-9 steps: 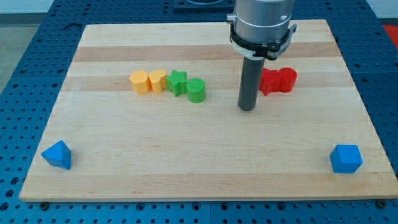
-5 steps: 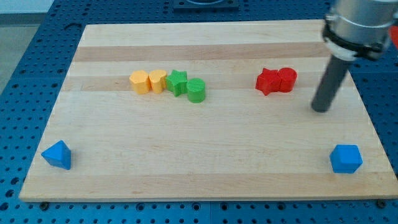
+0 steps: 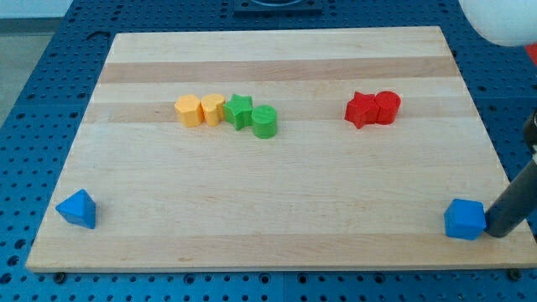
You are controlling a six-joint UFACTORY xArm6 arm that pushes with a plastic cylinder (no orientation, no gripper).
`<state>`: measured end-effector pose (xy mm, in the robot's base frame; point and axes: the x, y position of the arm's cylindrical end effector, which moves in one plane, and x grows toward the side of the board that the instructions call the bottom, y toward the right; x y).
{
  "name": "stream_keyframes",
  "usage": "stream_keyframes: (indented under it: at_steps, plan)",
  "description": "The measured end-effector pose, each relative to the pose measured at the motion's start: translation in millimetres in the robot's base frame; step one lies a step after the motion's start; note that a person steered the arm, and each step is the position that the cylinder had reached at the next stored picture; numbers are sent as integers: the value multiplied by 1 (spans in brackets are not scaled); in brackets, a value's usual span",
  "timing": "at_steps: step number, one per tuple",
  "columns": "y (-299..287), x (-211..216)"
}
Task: Move the blue cube towards the blue triangle
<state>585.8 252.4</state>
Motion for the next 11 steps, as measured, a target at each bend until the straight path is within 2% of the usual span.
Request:
stream_keyframes:
  at_steps: [3,5,6,7,9,11]
  plan:
    - [-32,-34]
    - [-19,5]
    - [-24,0]
    - [-39,-19]
    - [-78,7]
    - [-128,13]
